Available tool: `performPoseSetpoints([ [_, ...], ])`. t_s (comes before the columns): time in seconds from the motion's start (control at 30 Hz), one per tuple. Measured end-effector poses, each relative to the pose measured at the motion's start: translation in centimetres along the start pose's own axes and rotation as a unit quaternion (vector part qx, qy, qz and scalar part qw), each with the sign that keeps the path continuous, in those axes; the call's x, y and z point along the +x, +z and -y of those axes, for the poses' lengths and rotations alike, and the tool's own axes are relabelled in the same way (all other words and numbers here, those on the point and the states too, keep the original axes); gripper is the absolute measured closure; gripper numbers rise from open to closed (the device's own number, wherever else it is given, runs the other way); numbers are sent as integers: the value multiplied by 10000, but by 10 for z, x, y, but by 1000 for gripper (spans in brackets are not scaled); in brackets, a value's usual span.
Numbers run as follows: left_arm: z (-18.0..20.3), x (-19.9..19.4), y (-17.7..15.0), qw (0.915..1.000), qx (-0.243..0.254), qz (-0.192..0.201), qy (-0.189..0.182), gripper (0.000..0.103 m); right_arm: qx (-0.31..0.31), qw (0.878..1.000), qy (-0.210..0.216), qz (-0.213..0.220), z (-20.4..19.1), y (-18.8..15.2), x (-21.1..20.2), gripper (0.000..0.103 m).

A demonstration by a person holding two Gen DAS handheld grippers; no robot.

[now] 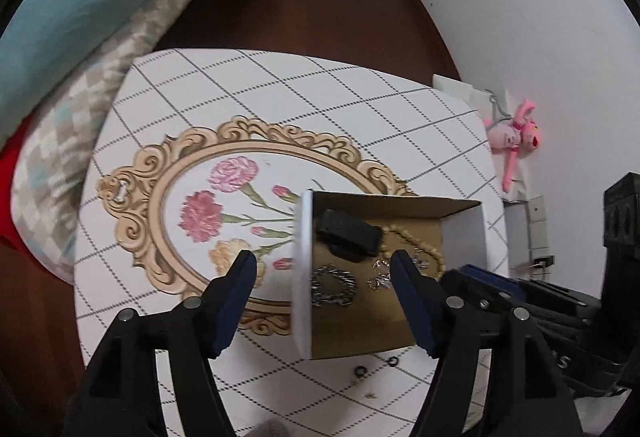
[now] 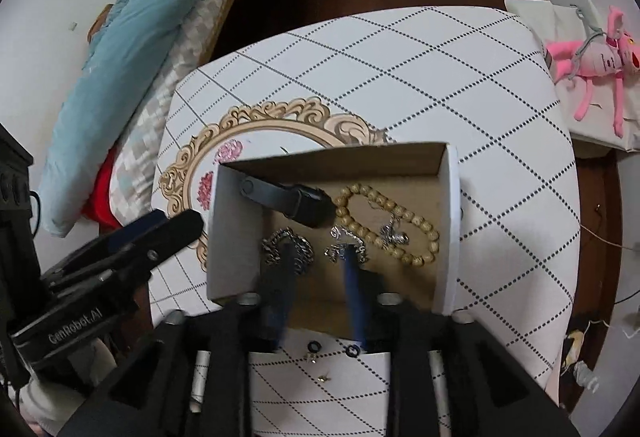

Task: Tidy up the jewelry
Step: 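Carry both silver chains into the box and open both tools, then lift both tools out of the box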

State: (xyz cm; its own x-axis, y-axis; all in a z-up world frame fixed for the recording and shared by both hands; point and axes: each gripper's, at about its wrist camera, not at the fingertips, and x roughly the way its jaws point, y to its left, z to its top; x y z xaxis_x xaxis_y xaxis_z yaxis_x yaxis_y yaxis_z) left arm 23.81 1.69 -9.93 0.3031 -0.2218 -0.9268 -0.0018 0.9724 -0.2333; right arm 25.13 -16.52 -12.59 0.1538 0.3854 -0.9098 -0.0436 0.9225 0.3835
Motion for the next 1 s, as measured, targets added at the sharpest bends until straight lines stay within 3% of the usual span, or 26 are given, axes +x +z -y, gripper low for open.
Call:
performPoseSetpoints([
  [0.13,-1,-4,-10,9988,115,312,353,21,-140,9983,-508,252,4,-11,-8,54],
  [0.2,-1,-5,-16,9971,177,459,579,8,-243,9937,-999,451,6,-18,-12,38],
  [0.27,-1,-4,-24,9954,228,572,737,0,-337,9873,-1422,626,8,-25,-16,15],
  [0.33,0,-1,-33,9936,295,648,878,0,-426,9794,-1833,740,10,-32,-17,8],
  [0.5,6,7,-48,9918,411,654,1017,0,-417,9699,-2241,854,17,-45,-13,2],
  [0.8,13,1,-63,9911,400,783,1001,0,-388,9665,-2290,1089,16,-61,-24,2],
  [1.0,19,-27,-78,9854,383,1165,1180,0,-363,9608,-2288,1521,8,-79,-56,2],
])
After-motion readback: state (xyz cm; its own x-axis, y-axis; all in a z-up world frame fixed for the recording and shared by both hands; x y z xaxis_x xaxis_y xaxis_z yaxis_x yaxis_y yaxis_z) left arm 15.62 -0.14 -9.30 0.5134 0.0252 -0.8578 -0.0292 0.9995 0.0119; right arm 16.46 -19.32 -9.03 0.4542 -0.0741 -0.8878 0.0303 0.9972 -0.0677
